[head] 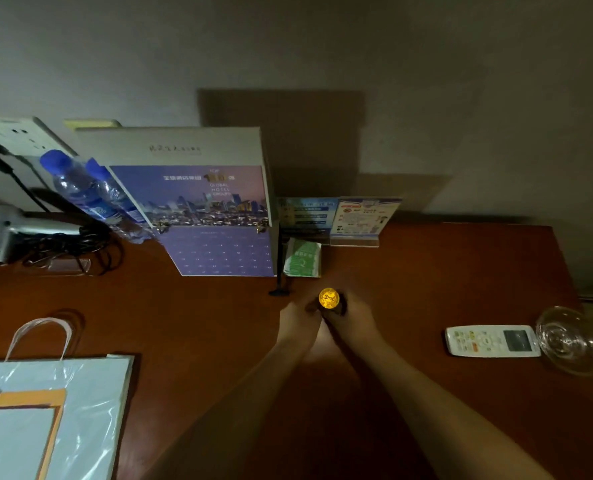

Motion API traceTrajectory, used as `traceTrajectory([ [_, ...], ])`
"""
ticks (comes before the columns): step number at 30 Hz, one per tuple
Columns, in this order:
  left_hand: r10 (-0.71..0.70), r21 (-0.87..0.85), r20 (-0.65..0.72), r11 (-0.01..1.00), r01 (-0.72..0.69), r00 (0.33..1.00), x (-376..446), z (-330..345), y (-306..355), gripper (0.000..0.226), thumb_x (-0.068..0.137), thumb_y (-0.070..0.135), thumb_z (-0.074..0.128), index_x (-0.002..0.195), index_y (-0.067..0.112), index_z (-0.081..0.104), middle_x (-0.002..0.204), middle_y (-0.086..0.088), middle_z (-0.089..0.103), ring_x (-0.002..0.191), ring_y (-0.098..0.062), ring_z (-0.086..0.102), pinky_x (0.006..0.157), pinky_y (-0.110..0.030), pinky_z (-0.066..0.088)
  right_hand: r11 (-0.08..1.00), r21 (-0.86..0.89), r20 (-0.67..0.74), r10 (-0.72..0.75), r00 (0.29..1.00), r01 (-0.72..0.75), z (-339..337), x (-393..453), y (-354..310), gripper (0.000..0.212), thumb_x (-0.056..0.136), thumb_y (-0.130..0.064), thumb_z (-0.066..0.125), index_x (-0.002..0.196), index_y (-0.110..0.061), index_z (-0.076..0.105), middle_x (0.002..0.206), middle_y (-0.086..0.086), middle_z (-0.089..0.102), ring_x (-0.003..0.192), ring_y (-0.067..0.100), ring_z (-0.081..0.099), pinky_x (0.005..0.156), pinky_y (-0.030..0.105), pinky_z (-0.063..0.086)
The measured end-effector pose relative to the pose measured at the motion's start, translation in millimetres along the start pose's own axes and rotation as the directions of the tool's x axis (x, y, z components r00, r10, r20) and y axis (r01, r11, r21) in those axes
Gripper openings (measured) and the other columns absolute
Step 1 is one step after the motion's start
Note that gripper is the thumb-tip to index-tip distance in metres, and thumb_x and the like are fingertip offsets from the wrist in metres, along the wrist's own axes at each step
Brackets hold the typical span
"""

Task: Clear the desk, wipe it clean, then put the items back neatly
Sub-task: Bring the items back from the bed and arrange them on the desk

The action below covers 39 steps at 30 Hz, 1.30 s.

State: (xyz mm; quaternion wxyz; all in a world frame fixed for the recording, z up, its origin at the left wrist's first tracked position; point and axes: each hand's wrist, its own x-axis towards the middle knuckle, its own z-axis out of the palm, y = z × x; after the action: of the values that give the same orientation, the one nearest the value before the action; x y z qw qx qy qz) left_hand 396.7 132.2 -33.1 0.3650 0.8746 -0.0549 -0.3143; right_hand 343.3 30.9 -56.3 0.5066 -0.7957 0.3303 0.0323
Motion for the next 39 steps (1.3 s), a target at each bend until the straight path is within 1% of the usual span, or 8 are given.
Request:
traceTrajectory([
  [5, 0.031, -0.131, 0.017, 0.991, -0.029, 0.999, 19.6, 3.5, 14.5, 0.035, 0.091, -0.001, 0.044, 0.114, 0.012, 0.066, 0.103, 0.001, 0.065, 0.088, -0.009, 0.056, 0.064, -0.013, 0.038, 1.0, 0.001, -0.036, -0.002, 0.999, 0.002, -9.3, 23.0, -10.7, 0.026, 0.086, -0.017, 0.068, 0.108, -0.006, 0.059, 0.096, 0.002, 0.061, 0.089, 0.016, 0.056, 0.068, 0.022, 0.035],
  [12, 0.029, -0.154, 0.063, 0.988, -0.019, 0.998, 28.3, 7.9, 12.6, 0.029, 0.092, 0.002, 0.044, 0.091, 0.024, 0.062, 0.083, 0.01, 0.056, 0.071, -0.002, 0.049, 0.062, -0.011, 0.035, 1.0, 0.015, -0.071, 0.004, 0.997, -0.002, -8.5, 37.1, -14.0, 0.024, 0.088, -0.02, 0.066, 0.103, -0.005, 0.056, 0.09, 0.001, 0.057, 0.084, 0.017, 0.053, 0.067, 0.026, 0.035],
  [14, 0.031, -0.13, 0.062, 0.991, -0.023, 0.998, 30.2, 7.6, 12.0, 0.029, 0.092, 0.001, 0.044, 0.103, 0.015, 0.066, 0.092, 0.003, 0.06, 0.08, -0.011, 0.054, 0.064, -0.013, 0.037, 1.0, 0.008, -0.071, 0.01, 0.997, -0.009, -8.2, 38.7, -13.0, 0.023, 0.088, -0.02, 0.065, 0.104, -0.005, 0.056, 0.092, 0.004, 0.059, 0.085, 0.018, 0.053, 0.069, 0.027, 0.036],
  [17, 0.046, -0.061, 0.038, 0.997, -0.044, 0.998, 31.1, 6.2, 11.5, 0.03, 0.092, 0.0, 0.045, 0.114, 0.007, 0.064, 0.106, -0.006, 0.064, 0.088, -0.013, 0.054, 0.061, -0.008, 0.036, 0.999, 0.016, -0.066, 0.031, 0.997, -0.03, -8.8, 38.4, -13.6, 0.024, 0.089, -0.017, 0.064, 0.106, -0.004, 0.056, 0.096, 0.008, 0.061, 0.087, 0.019, 0.053, 0.07, 0.026, 0.036],
  [20, 0.061, -0.008, 0.023, 0.998, -0.06, 0.998, 29.7, 2.6, 9.9, 0.033, 0.09, -0.002, 0.045, 0.116, 0.007, 0.063, 0.099, -0.005, 0.061, 0.071, -0.003, 0.049, 0.058, -0.007, 0.034, 0.997, -0.039, -0.05, 0.071, 0.996, -0.073, -11.0, 36.4, -14.1, 0.029, 0.088, -0.012, 0.063, 0.114, -0.002, 0.055, 0.104, 0.013, 0.061, 0.094, 0.027, 0.055, 0.071, 0.025, 0.035],
  [23, 0.04, 0.109, 0.07, 0.993, -0.047, 0.997, 17.4, -4.8, 6.5, 0.033, 0.086, -0.002, 0.047, 0.115, 0.004, 0.061, 0.097, -0.009, 0.06, 0.074, -0.011, 0.052, 0.066, -0.02, 0.042, 0.977, -0.197, 0.016, 0.09, 0.996, -0.085, -20.4, 22.5, -9.5, 0.037, 0.088, -0.01, 0.061, 0.121, -0.002, 0.05, 0.112, 0.017, 0.059, 0.1, 0.03, 0.055, 0.073, 0.027, 0.036],
  [30, 0.056, 0.439, 0.147, 0.891, -0.116, 0.988, -43.8, 2.5, 13.9, 0.015, 0.086, 0.006, 0.054, 0.097, 0.005, 0.065, 0.103, -0.01, 0.065, 0.093, -0.023, 0.063, 0.083, -0.035, 0.054, 0.747, -0.641, 0.29, 0.023, 0.957, 0.177, -64.3, -46.1, 4.5, 0.026, 0.093, -0.012, 0.051, 0.119, -0.007, 0.051, 0.122, 0.012, 0.053, 0.109, 0.026, 0.053, 0.082, 0.029, 0.042],
  [39, 0.152, 0.589, 0.154, 0.779, -0.214, 0.976, -148.1, 40.2, 53.4, 0.022, 0.089, 0.01, 0.059, 0.111, 0.006, 0.058, 0.115, -0.012, 0.058, 0.101, -0.026, 0.058, 0.083, -0.032, 0.047, 0.702, -0.654, 0.277, -0.124, 0.953, 0.282, -122.1, -131.2, 24.9, 0.034, 0.091, -0.009, 0.053, 0.125, -0.009, 0.049, 0.125, 0.01, 0.051, 0.111, 0.026, 0.053, 0.093, 0.034, 0.046],
])
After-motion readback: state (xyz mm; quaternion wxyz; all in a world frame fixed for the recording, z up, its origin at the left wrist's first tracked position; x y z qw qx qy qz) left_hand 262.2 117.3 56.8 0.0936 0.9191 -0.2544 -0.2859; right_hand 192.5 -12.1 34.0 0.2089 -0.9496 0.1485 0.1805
